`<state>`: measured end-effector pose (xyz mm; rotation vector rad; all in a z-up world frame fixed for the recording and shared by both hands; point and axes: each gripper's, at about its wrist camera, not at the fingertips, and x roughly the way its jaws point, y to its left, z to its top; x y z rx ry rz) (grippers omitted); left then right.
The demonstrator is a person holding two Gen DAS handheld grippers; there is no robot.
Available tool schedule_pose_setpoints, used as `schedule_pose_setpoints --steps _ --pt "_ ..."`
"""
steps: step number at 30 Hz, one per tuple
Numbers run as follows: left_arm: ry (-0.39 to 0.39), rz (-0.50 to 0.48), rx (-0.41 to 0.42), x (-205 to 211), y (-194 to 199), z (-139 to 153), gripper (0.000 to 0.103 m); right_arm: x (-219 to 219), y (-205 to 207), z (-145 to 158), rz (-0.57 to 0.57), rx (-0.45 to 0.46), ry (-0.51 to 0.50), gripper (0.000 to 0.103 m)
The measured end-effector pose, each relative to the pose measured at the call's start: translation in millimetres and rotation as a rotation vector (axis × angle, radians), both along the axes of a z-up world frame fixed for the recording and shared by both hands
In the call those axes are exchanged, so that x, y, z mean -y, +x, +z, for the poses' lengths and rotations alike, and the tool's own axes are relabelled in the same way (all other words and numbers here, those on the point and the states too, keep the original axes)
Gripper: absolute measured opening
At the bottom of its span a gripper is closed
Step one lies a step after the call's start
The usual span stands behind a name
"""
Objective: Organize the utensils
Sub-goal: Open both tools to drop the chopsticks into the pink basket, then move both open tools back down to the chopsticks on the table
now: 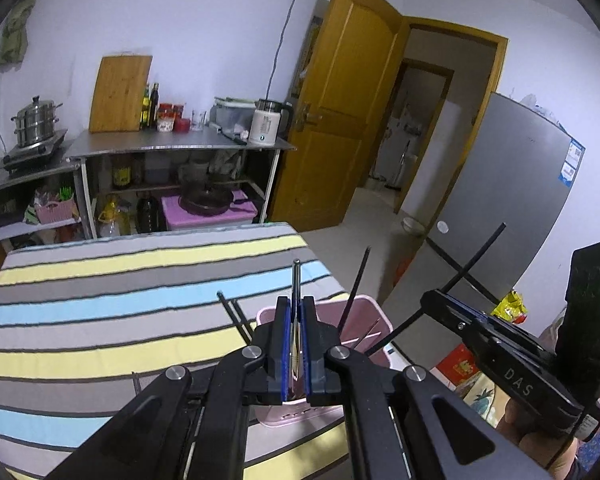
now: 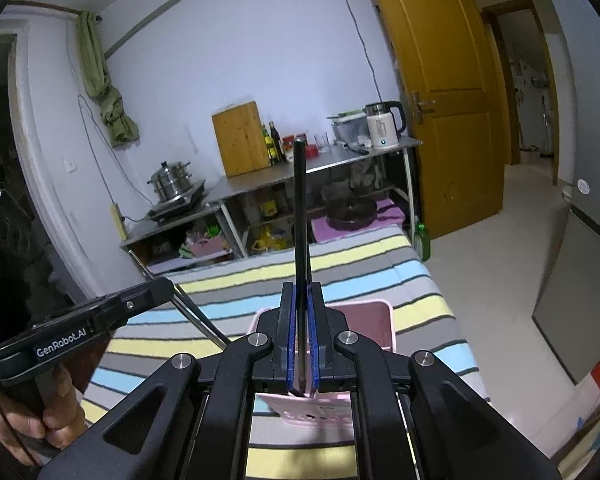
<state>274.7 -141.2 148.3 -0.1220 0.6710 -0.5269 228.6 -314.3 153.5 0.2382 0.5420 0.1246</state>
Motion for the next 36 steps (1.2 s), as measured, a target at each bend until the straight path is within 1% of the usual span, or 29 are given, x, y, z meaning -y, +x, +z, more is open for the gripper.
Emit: schedule_pose_setpoints --steps 11,15,18,24,25,27,28,36 --pt "0.042 0.000 -0.074 6.2 15.7 -49.4 0.004 -6.4 19.1 -55.4 0.009 -0.109 -0.010 0.006" --pt "0.057 -0.003 -0.099 8.6 21.7 -64.3 0.005 -9.2 22.9 -67.0 0.016 -0.132 -0.017 0.006" --pt "0.052 -0.004 -0.104 7.0 21.9 -71.3 0.006 -7.6 23.6 -70.8 0.016 -0.132 -0.007 0.006" --pt "0.065 -0.003 -0.103 6.0 18.0 -71.9 0.009 -7.0 22.4 -71.3 0.025 -0.155 -0.002 0.007" --pt "0.061 -0.001 -0.099 4.3 16.4 -70.8 0.011 -7.3 21.1 -70.2 0.024 -0.154 -0.002 0.008" --pt "0.053 0.002 -0.089 1.6 11.7 -67.3 0.016 -6.8 15.5 -69.5 0.024 -0.147 0.002 0.015" --pt "0.049 0.004 -0.082 0.0 8.2 -64.9 0.018 -6.4 12.5 -68.9 0.024 -0.143 0.005 0.015" --pt "0.023 0.040 -0.023 -28.7 -18.8 -49.1 0.018 -8.7 -15.0 -56.1 0.026 -0.103 0.005 0.015"
